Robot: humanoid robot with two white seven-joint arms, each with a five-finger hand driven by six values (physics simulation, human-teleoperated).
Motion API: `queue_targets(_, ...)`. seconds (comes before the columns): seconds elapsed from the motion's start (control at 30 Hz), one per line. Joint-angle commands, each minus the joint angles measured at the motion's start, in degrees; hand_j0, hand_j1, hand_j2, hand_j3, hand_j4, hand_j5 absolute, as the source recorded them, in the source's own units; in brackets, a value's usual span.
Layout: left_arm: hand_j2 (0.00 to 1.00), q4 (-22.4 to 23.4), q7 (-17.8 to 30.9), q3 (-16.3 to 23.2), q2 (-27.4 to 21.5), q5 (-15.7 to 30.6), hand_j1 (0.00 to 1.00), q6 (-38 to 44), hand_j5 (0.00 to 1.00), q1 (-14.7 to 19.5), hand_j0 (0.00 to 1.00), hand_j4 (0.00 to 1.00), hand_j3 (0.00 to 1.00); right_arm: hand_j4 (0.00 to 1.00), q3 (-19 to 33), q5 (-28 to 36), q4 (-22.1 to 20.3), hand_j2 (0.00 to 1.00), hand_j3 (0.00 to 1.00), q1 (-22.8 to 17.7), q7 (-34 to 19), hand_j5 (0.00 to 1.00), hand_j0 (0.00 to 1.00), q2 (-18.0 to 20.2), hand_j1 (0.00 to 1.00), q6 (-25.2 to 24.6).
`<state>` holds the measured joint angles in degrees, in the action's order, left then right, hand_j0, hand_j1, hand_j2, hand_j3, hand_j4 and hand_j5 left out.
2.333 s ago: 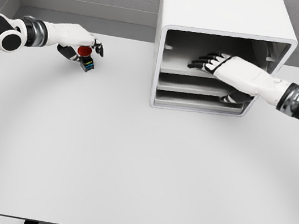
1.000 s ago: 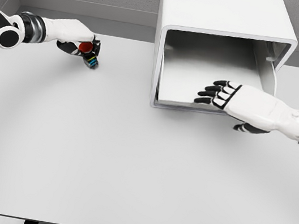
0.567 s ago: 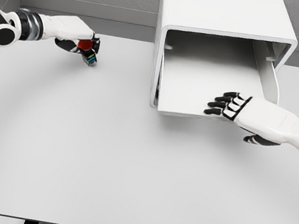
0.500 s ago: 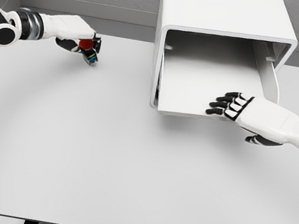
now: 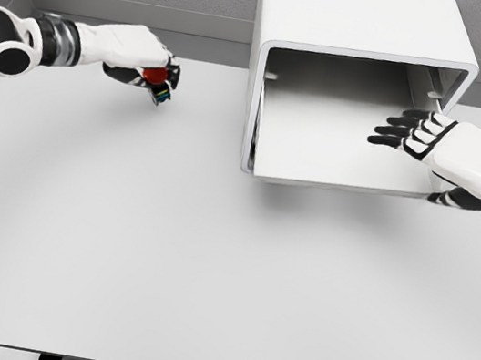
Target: Slide open multi-storey tabletop storage cabinets and put open load switch and slide close multi-storey tabletop storage cabinets
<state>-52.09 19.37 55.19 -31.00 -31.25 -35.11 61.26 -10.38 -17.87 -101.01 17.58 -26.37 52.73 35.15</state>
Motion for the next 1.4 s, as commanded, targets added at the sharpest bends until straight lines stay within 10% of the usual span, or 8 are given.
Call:
queue_targets(0.0, 0.55, -2.23, -0.03, -0.08, -0.55, 0.31, 0.55, 0.11, 0.55, 0.0, 0.55, 0.55, 0.55, 0.99, 1.15, 1.17, -0.07, 0.99, 0.99, 0.0, 0.0, 0.99, 0.99, 0.09, 0.99, -0.15)
queue_targets(0.43, 0.54, -8.91, -0.03, -0.08, -1.87, 0.31, 0.54, 0.11, 0.54, -0.7, 0.54, 0.54, 0.54, 0.99, -0.96, 0.29, -0.16, 0.99, 0.99, -3.08, -0.35, 0.99, 0.99, -0.61, 0.99, -0.15)
queue_targets(0.97, 0.54, -20.68, -0.03, 0.09, -5.03, 0.75, 0.54, 0.11, 0.54, -2.81, 0.54, 0.54, 0.54, 0.98, 12.4, 6.18, -0.07, 0.98, 0.98, -6.5, 0.0, 0.98, 0.98, 4.57, 0.98, -0.15)
queue_targets(1.17, 0.54, -25.52, -0.03, 0.0, -7.41, 1.36, 0.54, 0.11, 0.54, -3.6, 0.54, 0.54, 0.54, 0.56, 11.09, 6.36, -0.16, 0.56, 0.56, -6.77, -0.09, 0.56, 0.56, 9.93, 0.56, -0.15)
queue_targets(1.37, 0.54, -28.86, -0.03, 0.0, -8.46, 2.07, 0.54, 0.11, 0.54, -3.96, 0.54, 0.54, 0.54, 0.53, 9.42, 6.36, -0.16, 0.53, 0.53, -5.98, 0.0, 0.53, 0.53, 10.55, 0.53, -0.15)
